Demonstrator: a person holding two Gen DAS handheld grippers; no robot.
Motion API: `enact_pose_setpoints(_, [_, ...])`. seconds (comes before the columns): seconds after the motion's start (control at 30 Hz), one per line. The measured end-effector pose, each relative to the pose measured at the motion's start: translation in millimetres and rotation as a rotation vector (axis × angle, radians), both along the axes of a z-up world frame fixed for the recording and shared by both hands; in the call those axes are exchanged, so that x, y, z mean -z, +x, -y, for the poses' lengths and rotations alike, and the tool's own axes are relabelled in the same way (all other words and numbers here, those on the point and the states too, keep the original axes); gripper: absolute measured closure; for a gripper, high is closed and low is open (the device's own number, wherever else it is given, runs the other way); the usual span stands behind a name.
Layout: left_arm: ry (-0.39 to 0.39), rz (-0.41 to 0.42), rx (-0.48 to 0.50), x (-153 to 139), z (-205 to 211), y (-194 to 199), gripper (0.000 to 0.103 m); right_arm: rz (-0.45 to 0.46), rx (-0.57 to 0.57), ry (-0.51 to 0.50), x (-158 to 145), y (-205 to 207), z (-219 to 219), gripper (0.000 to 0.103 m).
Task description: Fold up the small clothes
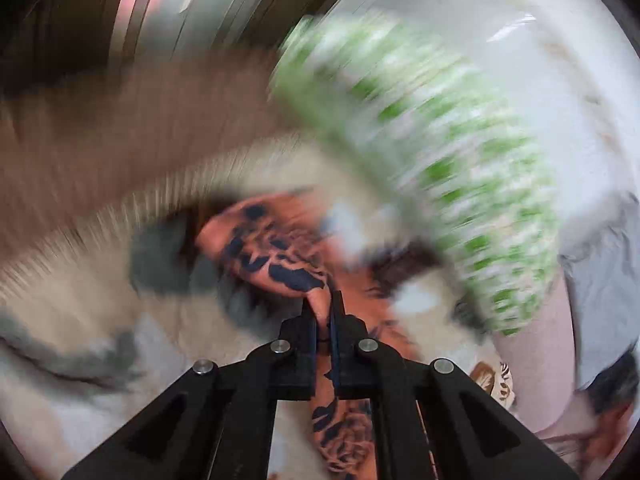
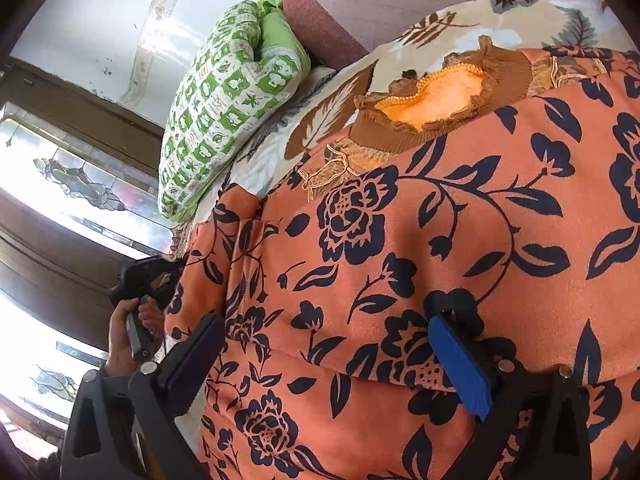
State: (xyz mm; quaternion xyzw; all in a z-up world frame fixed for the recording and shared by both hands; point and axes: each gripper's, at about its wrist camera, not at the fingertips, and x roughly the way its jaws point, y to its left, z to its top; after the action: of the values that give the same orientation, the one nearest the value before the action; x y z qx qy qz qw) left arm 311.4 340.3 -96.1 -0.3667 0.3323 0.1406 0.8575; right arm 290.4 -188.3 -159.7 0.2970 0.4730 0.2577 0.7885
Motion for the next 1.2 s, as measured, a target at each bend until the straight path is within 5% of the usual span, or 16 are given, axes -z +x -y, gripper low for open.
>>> enact_pose_setpoints(0.17, [0.302,0.293,0.188,-158.7,95.8,-31.0,0.099,0.002,0.01,0.019,-0.2,0.7,1.7,0.0])
enact_pose_setpoints(0.23, [0.356,0.371,0.311,-197.7,154.3,-36.1,0.099,-0.004,0.018,0.059,-1.9,-0.2,7.0,0.0])
enact_pose_setpoints(0.33, [0.405,0.412,0.507,-212.6,256.2,-43.3,0.098,0.031,0.104,0.142,-16.3,-17.3,36.6,0.0])
enact_pose_setpoints(0.47, [0.451,0.38,0.717,-175.6,384.6,-48.2,0.098,0.104,0.257,0.177,-37.6,-61.1,109.7,0.0])
enact_pose_setpoints(0.57, [0.472,0.251,0.901,-102.5,480.7,-44.2,0.088,0.113,0.392,0.169,-41.7,-98.6,174.2,0.0])
enact_pose_setpoints(0.6, [0.508,0.169,0.943,-66.3,502.1,-48.7,0.06,0.11,0.419,0.162,-41.0,-106.1,188.3,0.0])
enact_pose_setpoints(0.67, [0.555,-0.003,1.016,-6.2,528.6,-37.7,0.027,0.083,0.472,0.139,-34.9,-122.7,220.5,0.0])
enact_pose_setpoints(0.7, [0.578,-0.137,1.051,32.5,531.9,-34.4,0.029,0.066,0.489,0.131,-31.3,-128.3,232.4,0.0])
enact_pose_setpoints(0.77, [0.567,-0.192,1.039,49.9,516.1,-38.2,0.03,0.034,0.51,0.131,-25.8,-136.2,248.7,0.0])
enact_pose_setpoints(0.9, [0.502,-0.031,0.92,0.3,442.1,-70.4,0.021,0.045,0.459,0.139,-29.4,-126.0,247.1,0.0])
enact_pose_setpoints(1.03, [0.574,-0.024,0.719,-11.1,356.0,-87.4,0.018,0.038,0.3,0.254,-32.4,-86.0,210.8,0.0])
enact_pose_setpoints(1.13, [0.565,-0.192,0.577,21.1,300.9,-77.0,0.018,0.003,0.241,0.348,-22.3,-52.3,188.7,0.0])
enact_pose_setpoints(1.17, [0.572,-0.329,0.535,45.7,282.4,-67.4,0.016,-0.03,0.243,0.343,-12.2,-40.6,185.3,0.0])
enact_pose_setpoints(1.2, [0.543,-0.382,0.539,61.8,274.6,-62.4,0.008,-0.078,0.275,0.279,1.4,-33.1,184.8,0.0])
